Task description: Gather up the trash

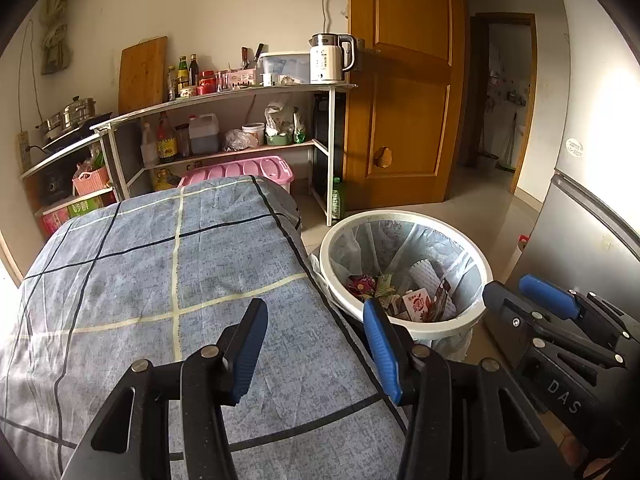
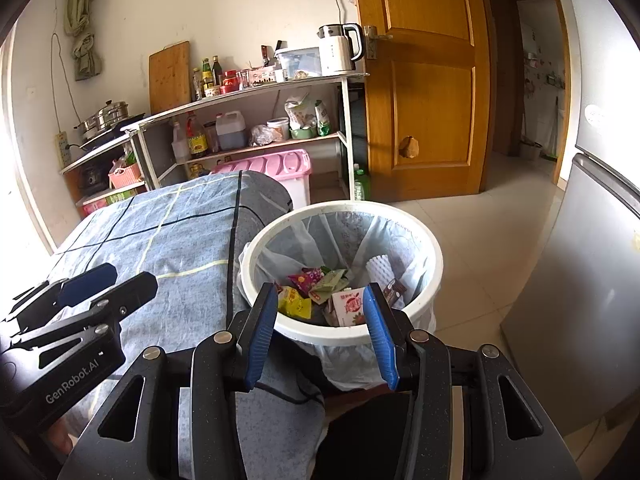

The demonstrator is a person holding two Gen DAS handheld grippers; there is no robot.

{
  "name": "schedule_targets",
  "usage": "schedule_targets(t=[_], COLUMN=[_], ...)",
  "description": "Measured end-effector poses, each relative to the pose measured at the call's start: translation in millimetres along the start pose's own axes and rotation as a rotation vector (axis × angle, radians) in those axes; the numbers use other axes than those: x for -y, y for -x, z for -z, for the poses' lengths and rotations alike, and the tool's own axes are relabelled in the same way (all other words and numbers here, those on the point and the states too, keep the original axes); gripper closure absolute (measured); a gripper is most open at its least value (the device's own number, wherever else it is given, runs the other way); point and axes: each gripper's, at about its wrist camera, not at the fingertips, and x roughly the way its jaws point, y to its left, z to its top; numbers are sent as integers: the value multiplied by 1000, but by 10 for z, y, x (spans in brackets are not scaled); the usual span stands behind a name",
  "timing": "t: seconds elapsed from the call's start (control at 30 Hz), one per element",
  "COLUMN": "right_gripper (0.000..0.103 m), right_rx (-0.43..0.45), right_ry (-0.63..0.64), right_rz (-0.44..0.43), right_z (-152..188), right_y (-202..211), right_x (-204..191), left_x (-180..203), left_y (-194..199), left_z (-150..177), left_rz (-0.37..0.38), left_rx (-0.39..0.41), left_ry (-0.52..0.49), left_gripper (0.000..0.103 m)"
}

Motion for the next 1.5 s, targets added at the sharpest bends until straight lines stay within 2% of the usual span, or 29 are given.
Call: schedule_targets(t=[1.5], right_gripper=[58], right_rx=[-6], right_ry=[10], right_rz=[-16], right_z=[45], right_y=[41], right_x=[-80], left_x=[-100], left_y=[50], left_z=[57], left_rz=[-33], left_rx=[-3], left_ry=[23], left_gripper=[53])
